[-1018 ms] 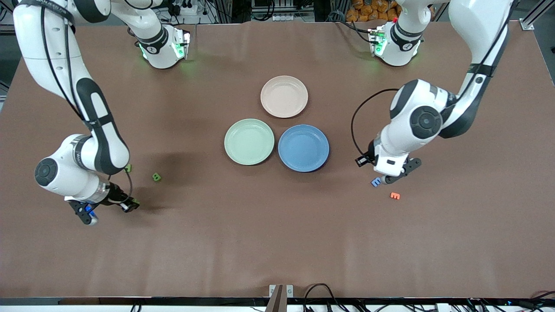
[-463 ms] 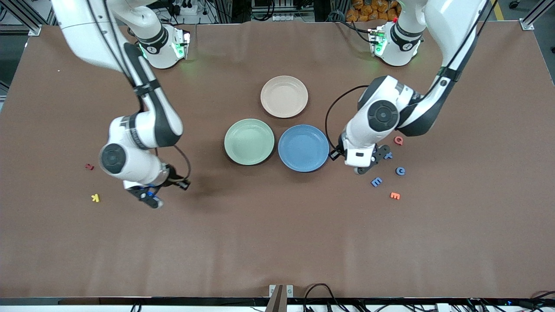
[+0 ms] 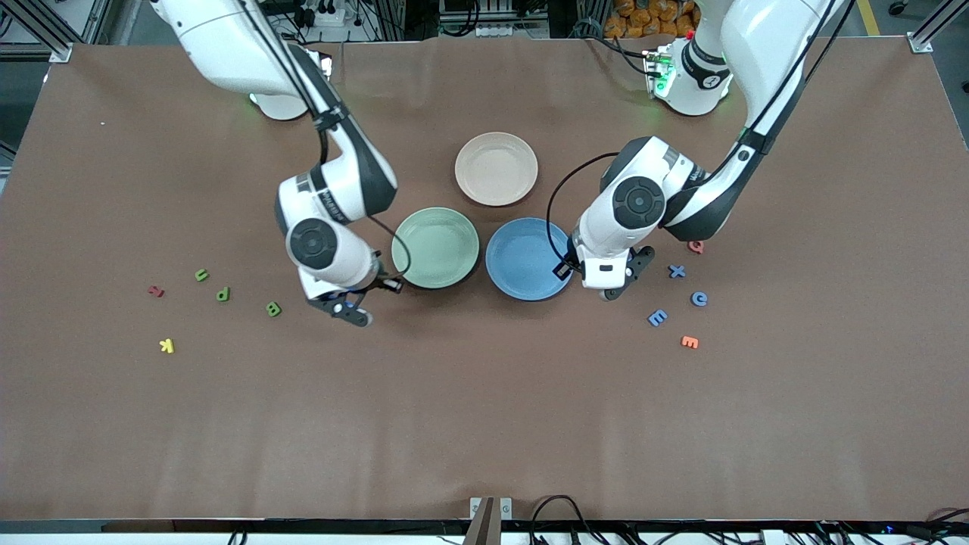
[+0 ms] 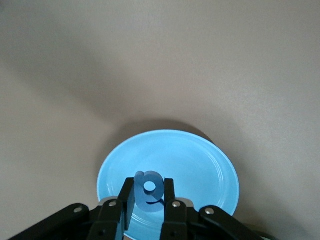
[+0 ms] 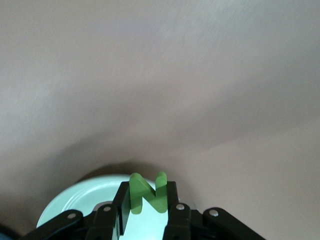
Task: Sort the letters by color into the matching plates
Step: 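Carry the green N and blue a to matching plates with both grippers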
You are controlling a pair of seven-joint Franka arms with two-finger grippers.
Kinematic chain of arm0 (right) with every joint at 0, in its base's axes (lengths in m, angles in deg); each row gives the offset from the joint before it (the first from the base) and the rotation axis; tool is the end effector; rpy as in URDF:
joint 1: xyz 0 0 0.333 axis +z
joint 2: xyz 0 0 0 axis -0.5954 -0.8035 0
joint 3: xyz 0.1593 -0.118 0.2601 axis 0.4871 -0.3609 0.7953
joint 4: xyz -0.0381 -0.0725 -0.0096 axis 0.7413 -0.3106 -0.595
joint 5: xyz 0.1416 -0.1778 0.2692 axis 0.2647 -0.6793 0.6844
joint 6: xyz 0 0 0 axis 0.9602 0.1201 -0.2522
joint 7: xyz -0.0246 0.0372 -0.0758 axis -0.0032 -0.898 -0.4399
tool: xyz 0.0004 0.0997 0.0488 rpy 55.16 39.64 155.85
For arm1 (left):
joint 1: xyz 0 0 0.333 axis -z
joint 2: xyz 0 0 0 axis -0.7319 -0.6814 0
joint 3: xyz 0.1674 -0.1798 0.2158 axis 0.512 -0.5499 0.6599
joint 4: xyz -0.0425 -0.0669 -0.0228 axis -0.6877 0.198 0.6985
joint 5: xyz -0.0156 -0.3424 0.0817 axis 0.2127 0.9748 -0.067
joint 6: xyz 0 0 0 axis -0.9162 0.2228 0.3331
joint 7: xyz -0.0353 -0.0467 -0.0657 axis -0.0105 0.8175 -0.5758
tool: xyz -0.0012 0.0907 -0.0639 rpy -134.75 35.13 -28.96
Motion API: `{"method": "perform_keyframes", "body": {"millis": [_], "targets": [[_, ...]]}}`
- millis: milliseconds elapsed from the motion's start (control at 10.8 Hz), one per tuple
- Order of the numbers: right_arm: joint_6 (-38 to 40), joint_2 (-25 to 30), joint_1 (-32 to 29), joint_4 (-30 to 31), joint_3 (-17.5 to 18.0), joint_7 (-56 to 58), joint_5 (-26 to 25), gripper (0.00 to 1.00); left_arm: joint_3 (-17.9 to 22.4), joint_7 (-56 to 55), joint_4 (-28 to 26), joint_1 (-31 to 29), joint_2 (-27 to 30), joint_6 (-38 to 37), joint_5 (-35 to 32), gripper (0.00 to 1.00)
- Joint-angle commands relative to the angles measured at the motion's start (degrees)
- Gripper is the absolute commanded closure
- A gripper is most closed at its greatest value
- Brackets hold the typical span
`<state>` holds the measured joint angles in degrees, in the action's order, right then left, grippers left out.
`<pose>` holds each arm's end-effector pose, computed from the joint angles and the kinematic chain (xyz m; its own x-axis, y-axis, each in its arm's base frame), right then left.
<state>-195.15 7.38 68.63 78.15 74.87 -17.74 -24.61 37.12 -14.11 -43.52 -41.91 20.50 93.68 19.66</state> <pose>0.5396 0.3008 0.2891 0.9011 -0.3996 -0.1684 -0.3988 -0.9162 0.0405 0.5097 -0.3337 0.3232 0.6761 0.7147 -0.1790 0.7245 -0.6891 -0.0149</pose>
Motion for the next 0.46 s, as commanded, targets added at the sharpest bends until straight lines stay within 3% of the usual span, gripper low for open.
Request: {"method": "perform_keyframes", "body": {"millis": [0,370], "targets": [[0.66,1.46,4.63,1.38,0.55,-4.81,-0.98,0.72,0.59,-3.58,2.03,2.68,-2.81,1.51,-0.53,1.00],[1.54,0.76,7.45,1.56,1.08,-5.70,-0.97,0.68,0.59,-5.52,2.82,3.57,-6.41,4.32,-3.33,1.00]]}}
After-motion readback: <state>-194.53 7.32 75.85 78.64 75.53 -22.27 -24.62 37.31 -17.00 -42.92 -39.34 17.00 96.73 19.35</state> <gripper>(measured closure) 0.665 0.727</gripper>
